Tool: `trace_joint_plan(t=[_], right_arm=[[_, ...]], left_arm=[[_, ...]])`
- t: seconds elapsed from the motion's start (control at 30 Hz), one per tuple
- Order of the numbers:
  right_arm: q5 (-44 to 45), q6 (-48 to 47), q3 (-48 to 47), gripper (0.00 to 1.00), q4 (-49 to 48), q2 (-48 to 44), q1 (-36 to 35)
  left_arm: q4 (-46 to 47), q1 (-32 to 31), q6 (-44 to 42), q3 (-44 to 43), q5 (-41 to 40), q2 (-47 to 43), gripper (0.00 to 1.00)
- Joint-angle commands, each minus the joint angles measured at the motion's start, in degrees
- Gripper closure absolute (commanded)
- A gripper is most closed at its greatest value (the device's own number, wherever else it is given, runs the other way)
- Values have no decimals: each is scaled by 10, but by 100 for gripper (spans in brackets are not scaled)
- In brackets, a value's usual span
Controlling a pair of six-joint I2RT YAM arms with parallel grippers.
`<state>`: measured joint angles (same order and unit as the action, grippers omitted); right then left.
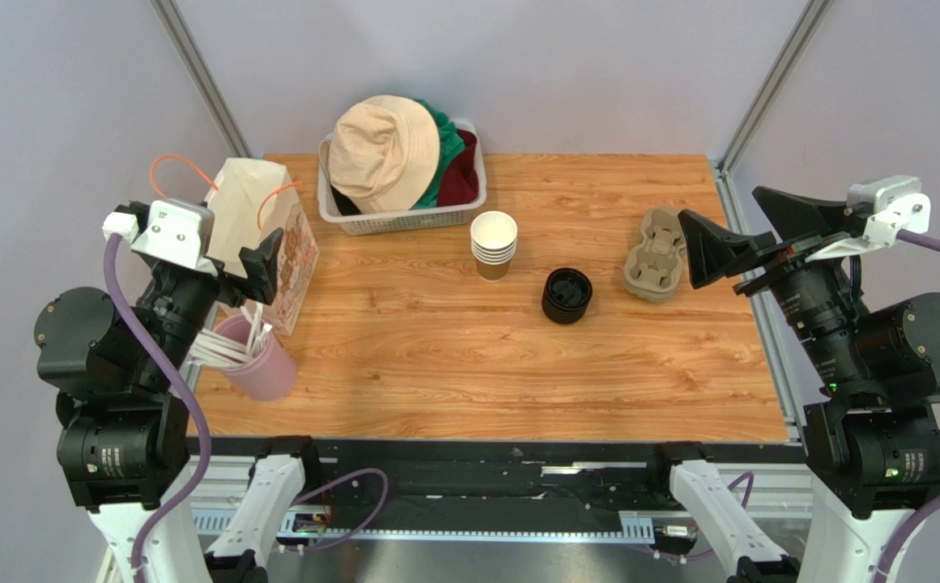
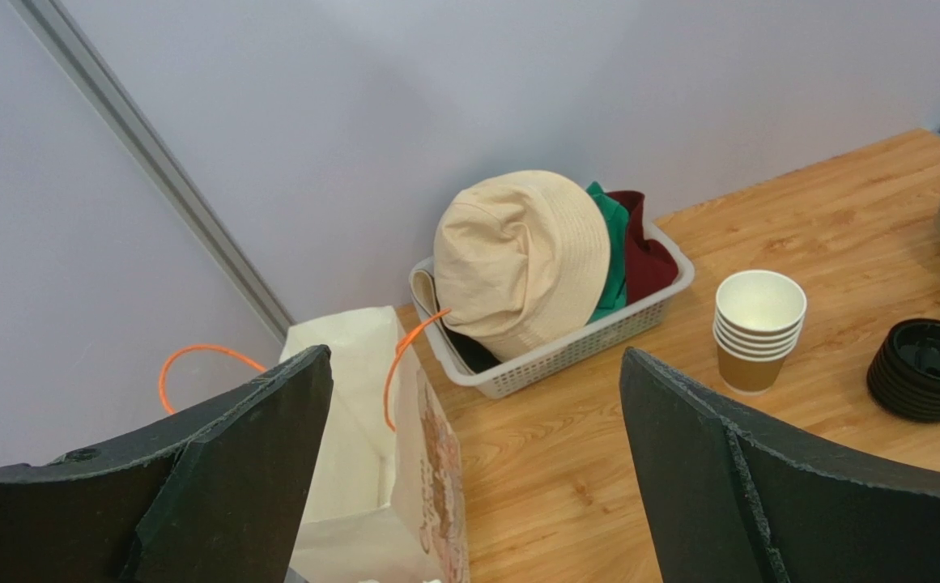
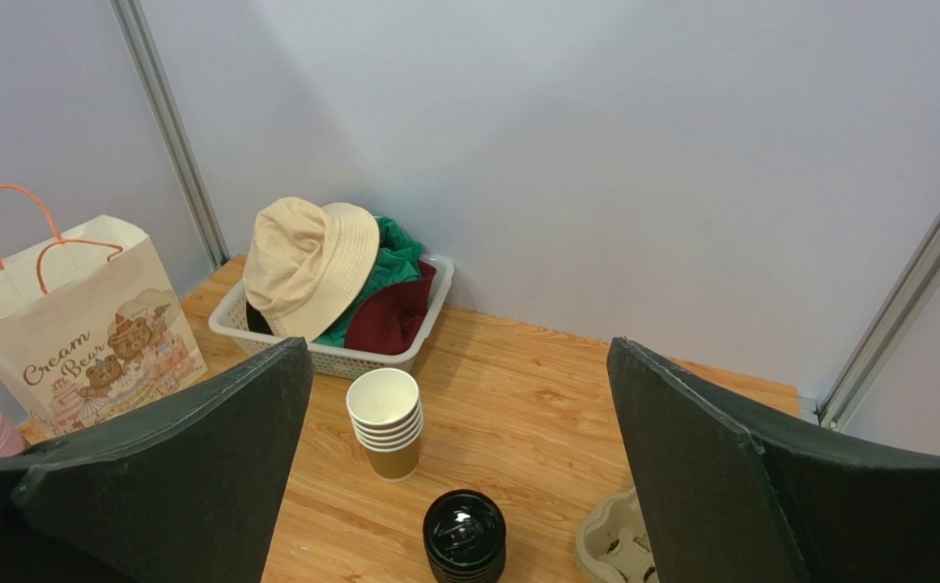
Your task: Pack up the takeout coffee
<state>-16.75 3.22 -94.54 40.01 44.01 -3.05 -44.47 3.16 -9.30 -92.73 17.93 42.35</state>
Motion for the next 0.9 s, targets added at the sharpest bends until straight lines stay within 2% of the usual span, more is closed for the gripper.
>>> trace_joint_plan(t=[0.0,0.4,0.53,0.63,0.87], right_arm=[[-6,7,-9,1,-9,0,2],[-43,-24,2,1,-9,-4,2],[-115,-67,19,1,-5,-5,3],[-135,-73,37,1,-17,-2,2],[-97,-103,74,1,-34,12,2]], left_arm=[[9,3,12,-8,16,11,4],[7,4,12,2,25,3,4],[7,3,7,9,44,-1,3],[4,3,-12,19,78,-2,2],[-2,4,-56,41,60,3,1]])
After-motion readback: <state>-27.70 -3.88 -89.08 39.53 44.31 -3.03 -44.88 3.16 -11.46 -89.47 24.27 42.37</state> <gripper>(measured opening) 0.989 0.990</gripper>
